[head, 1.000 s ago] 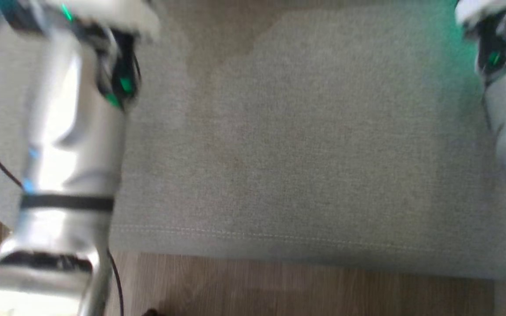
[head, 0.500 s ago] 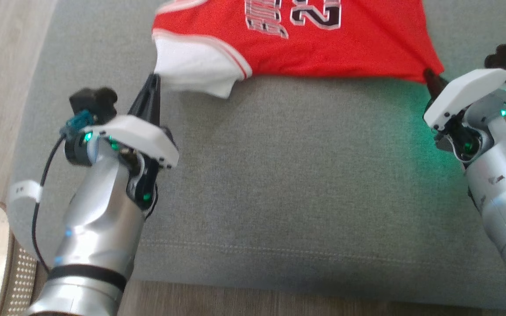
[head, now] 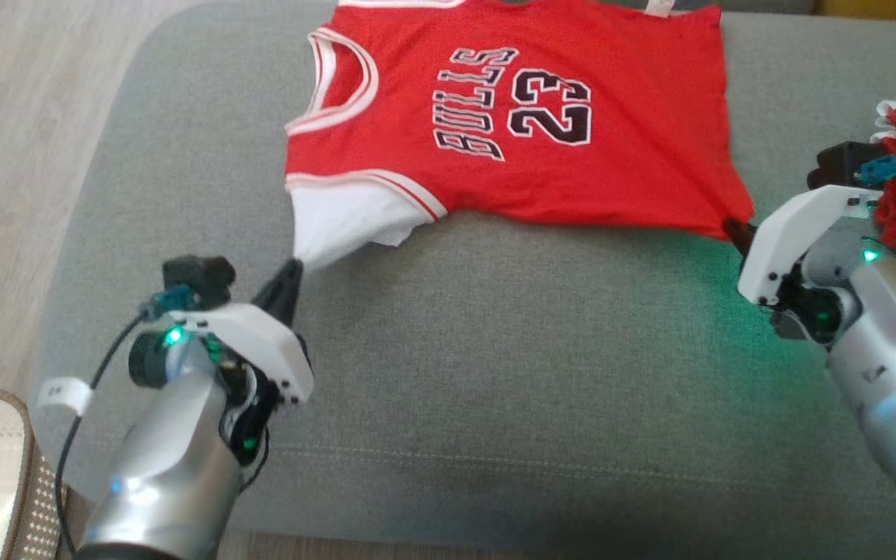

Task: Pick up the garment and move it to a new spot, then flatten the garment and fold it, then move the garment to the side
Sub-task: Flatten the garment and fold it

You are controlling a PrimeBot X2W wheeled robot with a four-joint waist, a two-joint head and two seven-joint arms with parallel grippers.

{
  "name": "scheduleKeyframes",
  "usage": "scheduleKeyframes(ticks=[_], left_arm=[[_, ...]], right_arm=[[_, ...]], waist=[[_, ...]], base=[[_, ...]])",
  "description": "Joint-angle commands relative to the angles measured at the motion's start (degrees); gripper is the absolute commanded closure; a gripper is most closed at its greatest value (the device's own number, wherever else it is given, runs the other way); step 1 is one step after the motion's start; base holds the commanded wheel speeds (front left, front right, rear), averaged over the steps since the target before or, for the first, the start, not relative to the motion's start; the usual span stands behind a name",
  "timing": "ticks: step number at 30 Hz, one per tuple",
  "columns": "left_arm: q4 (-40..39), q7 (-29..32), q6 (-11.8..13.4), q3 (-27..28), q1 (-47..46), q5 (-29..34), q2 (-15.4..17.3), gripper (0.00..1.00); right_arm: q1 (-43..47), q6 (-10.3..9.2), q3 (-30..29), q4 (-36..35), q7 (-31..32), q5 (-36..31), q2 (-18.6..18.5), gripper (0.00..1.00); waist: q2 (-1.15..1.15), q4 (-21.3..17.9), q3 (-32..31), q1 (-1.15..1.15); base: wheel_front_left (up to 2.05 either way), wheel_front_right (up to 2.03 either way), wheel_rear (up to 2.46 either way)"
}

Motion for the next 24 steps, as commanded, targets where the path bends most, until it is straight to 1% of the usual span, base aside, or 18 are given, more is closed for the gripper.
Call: scheduleKeyframes(ticks=[1,6,10,15,24], left_arm=[[-2.25,0.31,-0.33,0.95,-0.75,-0.90,2.63,1.00],[-6.79,3.23,-0.34,-3.03,2.16,-5.56,6.26,1.00],[-10.28,5.32,-0.34,-4.74,3.90,-9.50,9.13,1.00],[-15.68,10.25,-0.34,-7.05,6.16,-14.60,12.27,1.00],[-26.11,19.15,-0.35,-9.36,10.38,-24.35,18.66,1.00]], right_arm=[[0.90,-0.01,0.98,-1.72,0.31,0.55,-1.03,1.00],[2.11,-0.01,3.88,-3.47,2.16,1.39,-3.96,1.00],[3.28,-0.01,6.53,-4.76,3.71,2.00,-5.62,1.00],[5.52,-0.01,10.34,-7.68,6.97,3.80,-7.71,1.00],[8.46,-0.01,15.31,-12.20,13.25,8.46,-11.78,1.00]], waist=[[0.00,0.18,-0.28,0.00],[0.00,0.50,-1.36,0.00],[0.00,0.68,-2.53,0.00],[0.00,0.81,-3.54,0.00],[0.00,0.64,-4.93,0.00]], base=[[0.00,0.00,0.00],[0.00,0.00,0.00],[0.00,0.00,0.00],[0.00,0.00,0.00],[0.00,0.00,0.00]])
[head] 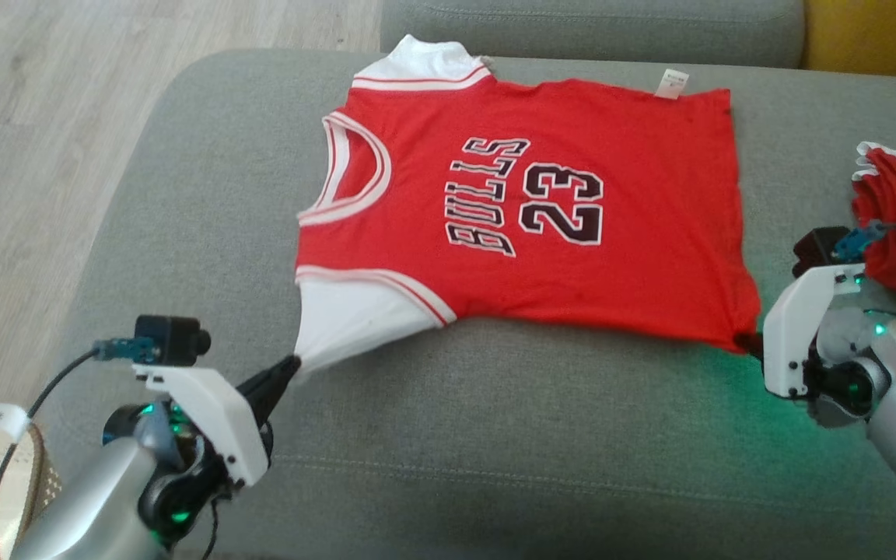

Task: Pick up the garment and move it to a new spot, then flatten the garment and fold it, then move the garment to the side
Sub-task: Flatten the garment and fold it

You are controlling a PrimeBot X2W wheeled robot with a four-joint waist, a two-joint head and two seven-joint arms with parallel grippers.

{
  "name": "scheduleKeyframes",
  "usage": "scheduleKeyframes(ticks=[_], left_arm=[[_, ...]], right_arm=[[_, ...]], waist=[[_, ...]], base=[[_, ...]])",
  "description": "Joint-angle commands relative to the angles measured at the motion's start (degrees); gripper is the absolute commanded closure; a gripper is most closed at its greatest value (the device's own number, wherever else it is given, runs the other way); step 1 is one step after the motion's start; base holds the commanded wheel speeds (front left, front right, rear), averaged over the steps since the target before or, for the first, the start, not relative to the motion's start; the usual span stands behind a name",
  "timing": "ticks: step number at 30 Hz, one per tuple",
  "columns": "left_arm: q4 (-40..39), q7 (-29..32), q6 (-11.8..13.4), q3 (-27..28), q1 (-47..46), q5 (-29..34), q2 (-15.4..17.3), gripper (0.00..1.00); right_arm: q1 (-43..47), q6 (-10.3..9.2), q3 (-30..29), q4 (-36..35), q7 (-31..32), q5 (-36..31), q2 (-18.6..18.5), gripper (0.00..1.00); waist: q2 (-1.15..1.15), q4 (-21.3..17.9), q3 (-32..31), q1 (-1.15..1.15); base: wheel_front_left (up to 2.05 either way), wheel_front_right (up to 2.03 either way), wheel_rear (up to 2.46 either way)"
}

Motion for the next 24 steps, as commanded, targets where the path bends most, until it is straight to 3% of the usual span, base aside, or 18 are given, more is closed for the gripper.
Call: scheduleKeyframes(ticks=[1,15,24], left_arm=[[-3.44,1.39,-0.35,1.74,-1.48,-1.50,3.52,1.00],[-13.00,11.56,-0.32,0.50,3.44,-9.84,10.42,1.00],[-19.25,19.33,-0.33,0.08,7.33,-15.92,14.85,1.00]], right_arm=[[0.68,-0.01,1.07,-2.02,1.42,1.28,-2.24,1.00],[4.04,-0.01,6.34,-10.09,16.71,10.60,-8.50,1.00],[5.71,-0.01,7.98,-13.53,21.62,12.44,-10.94,1.00]], waist=[[0.00,-0.16,-0.23,0.00],[0.00,-1.08,-1.38,0.00],[0.00,-1.64,-2.21,0.00]], base=[[0.00,0.00,0.00],[0.00,0.00,0.00],[0.00,0.00,0.00]])
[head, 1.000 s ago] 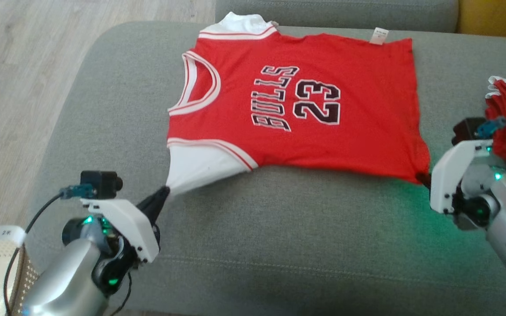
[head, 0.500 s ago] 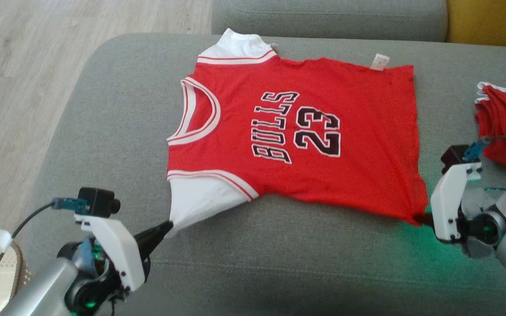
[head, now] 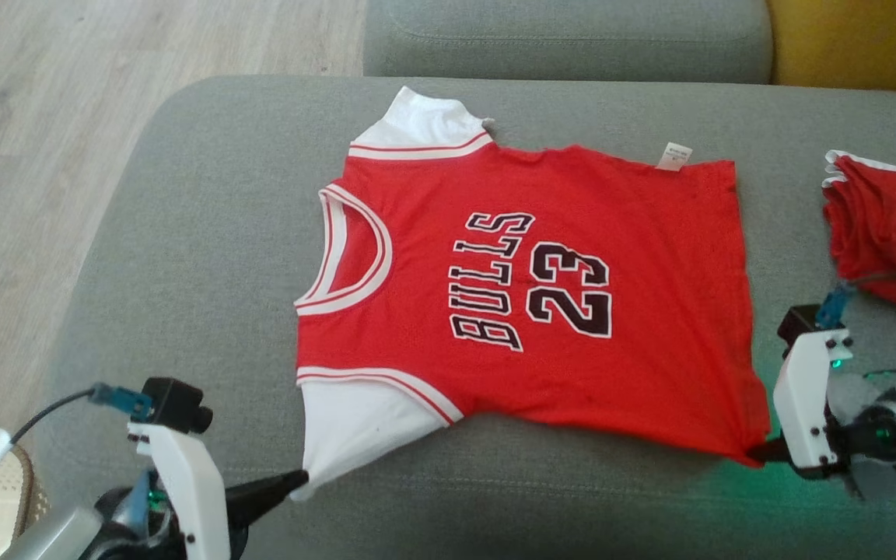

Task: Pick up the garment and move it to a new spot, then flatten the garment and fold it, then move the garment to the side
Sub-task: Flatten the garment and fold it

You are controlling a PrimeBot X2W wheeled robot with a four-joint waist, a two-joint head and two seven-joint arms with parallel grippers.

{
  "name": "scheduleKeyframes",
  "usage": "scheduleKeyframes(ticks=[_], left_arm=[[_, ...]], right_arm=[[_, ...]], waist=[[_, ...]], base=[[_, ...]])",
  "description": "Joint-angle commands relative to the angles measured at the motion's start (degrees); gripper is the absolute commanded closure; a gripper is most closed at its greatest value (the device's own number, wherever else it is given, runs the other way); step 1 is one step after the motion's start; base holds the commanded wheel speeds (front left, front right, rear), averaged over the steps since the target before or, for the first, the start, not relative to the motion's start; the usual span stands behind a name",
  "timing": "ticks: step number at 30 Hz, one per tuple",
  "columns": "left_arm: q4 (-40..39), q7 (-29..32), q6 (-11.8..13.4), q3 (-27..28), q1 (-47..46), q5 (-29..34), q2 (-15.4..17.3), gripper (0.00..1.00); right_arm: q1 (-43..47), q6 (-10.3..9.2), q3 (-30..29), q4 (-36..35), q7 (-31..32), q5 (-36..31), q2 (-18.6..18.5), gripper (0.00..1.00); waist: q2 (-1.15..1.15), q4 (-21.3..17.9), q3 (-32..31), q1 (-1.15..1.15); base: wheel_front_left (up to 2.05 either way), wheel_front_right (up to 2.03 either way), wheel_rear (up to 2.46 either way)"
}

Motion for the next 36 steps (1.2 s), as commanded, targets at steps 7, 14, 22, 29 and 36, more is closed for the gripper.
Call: scheduleKeyframes(ticks=[7,14,22,29,36], left_arm=[[-5.89,0.95,0.42,4.10,-2.12,-2.22,4.25,1.00],[-7.05,-2.92,0.60,7.25,-4.92,-2.59,2.72,1.00],[-6.57,-6.57,0.37,10.62,-10.96,-3.05,0.23,1.00],[-3.45,-10.60,0.38,12.12,-16.57,-1.94,-3.68,1.00],[1.37,-13.39,0.62,12.56,-22.14,0.05,-6.55,1.00]], right_arm=[[-0.05,-0.01,-0.69,-2.48,-1.96,-1.16,-2.85,1.00],[-2.24,-0.01,-2.76,-1.44,-6.57,-2.39,-1.86,1.00],[-6.15,-0.01,-4.62,-0.60,-11.11,-3.17,-0.40,1.00],[-9.73,-0.01,-5.34,0.90,-16.59,-4.34,1.21,1.00],[-13.11,-0.01,-4.94,2.75,-21.49,-5.32,2.48,1.00]], waist=[[0.00,-0.47,0.81,0.00],[0.00,-1.07,1.48,0.00],[0.00,-1.87,3.67,0.00],[0.00,-2.95,6.84,0.00],[0.00,-3.87,10.08,0.00]], base=[[0.00,0.00,0.00],[0.00,0.00,0.00],[0.00,0.00,0.00],[0.00,0.00,0.00],[0.00,0.00,0.00]])
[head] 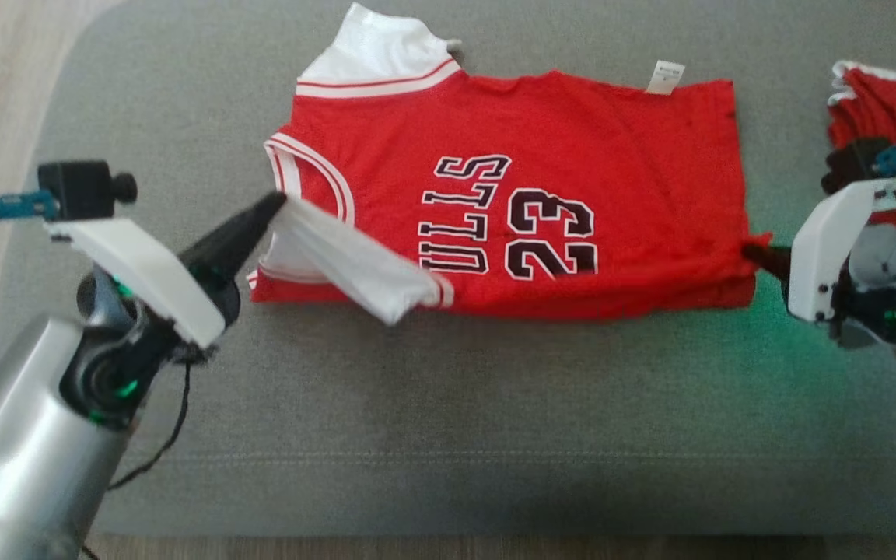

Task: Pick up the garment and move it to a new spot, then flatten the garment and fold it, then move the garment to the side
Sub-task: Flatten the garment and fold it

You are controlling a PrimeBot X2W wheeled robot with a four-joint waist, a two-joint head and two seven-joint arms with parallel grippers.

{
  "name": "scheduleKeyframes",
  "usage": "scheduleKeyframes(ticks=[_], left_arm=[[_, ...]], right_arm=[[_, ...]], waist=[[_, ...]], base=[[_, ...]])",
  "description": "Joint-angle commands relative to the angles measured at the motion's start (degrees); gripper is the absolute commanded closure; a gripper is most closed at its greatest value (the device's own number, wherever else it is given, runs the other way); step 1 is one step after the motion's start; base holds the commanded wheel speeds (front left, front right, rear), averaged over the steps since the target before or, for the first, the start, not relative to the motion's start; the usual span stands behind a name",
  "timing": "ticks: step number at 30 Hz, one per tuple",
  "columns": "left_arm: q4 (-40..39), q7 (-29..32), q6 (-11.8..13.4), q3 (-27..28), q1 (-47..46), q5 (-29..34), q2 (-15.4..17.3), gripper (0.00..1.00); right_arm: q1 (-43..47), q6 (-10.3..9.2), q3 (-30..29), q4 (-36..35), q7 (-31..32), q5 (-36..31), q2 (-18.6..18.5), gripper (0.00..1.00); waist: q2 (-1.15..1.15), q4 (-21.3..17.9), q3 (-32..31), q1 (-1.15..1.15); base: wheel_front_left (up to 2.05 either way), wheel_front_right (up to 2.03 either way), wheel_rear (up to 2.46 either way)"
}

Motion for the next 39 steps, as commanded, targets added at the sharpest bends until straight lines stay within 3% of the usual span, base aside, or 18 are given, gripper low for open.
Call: scheduleKeyframes(ticks=[1,15,16,17,19,20,21,25,32,33,39], left_arm=[[-0.71,-0.91,0.09,3.23,-4.54,0.76,1.42,1.00],[10.23,-5.02,-0.03,1.34,-12.27,5.46,-2.53,1.00],[11.00,-5.39,-0.04,1.22,-12.64,5.78,-2.76,1.00],[11.77,-5.74,-0.04,1.04,-12.98,6.16,-2.98,1.00],[13.41,-6.62,0.08,0.80,-13.58,6.86,-3.53,1.00],[14.29,-7.32,0.34,0.85,-13.90,7.17,-3.92,0.64],[15.27,-8.38,0.88,1.10,-14.24,7.50,-4.39,0.00],[19.05,-13.10,3.27,2.49,-15.38,8.35,-6.57,0.00],[21.93,-24.72,5.13,4.20,-15.42,11.69,-8.41,0.00],[21.89,-28.02,5.33,4.88,-14.44,12.54,-8.98,0.00],[17.61,-30.73,7.05,8.62,-9.79,16.99,-10.97,0.00]], right_arm=[[-1.93,-0.01,-0.23,-0.60,-1.28,-0.50,-0.31,1.00],[-5.86,-0.01,2.93,1.98,-5.82,0.83,0.50,1.00],[-6.09,-0.01,2.81,2.25,-6.75,1.04,0.58,0.44],[-6.23,-0.01,2.71,2.40,-7.61,1.38,0.76,0.00],[-6.41,-0.01,2.54,2.46,-9.51,2.04,1.07,0.00],[-6.48,-0.01,2.47,2.46,-10.65,2.25,1.15,0.00],[-6.46,-0.01,2.29,2.50,-11.83,2.61,1.23,0.00],[-5.74,-0.01,0.56,2.26,-15.83,5.98,1.77,0.00],[-4.64,-0.01,0.14,2.77,-26.49,4.46,0.91,0.00],[-4.12,-0.01,0.12,2.93,-31.06,3.09,0.84,0.00],[-1.96,-0.01,-1.62,3.23,-40.40,-0.98,1.68,0.00]], waist=[[0.00,-0.39,1.11,0.00],[0.00,-1.11,5.13,0.00],[0.00,-1.09,5.31,0.00],[0.00,-1.04,5.47,0.00],[0.00,-0.94,5.72,0.00],[0.00,-0.85,5.82,0.00],[0.00,-0.74,5.87,0.00],[0.00,-0.44,5.74,0.00],[0.00,-0.36,4.46,0.00],[0.00,-0.42,3.59,0.00],[0.00,-0.52,1.19,0.00]], base=[[0.00,0.00,0.00],[0.00,0.00,0.00],[0.00,0.00,0.00],[0.00,0.00,0.00],[0.00,0.00,0.00],[0.00,0.00,0.00],[0.00,0.00,0.00],[0.00,0.00,0.00],[0.00,0.00,0.00],[0.00,0.00,0.00],[0.00,0.00,0.00]])
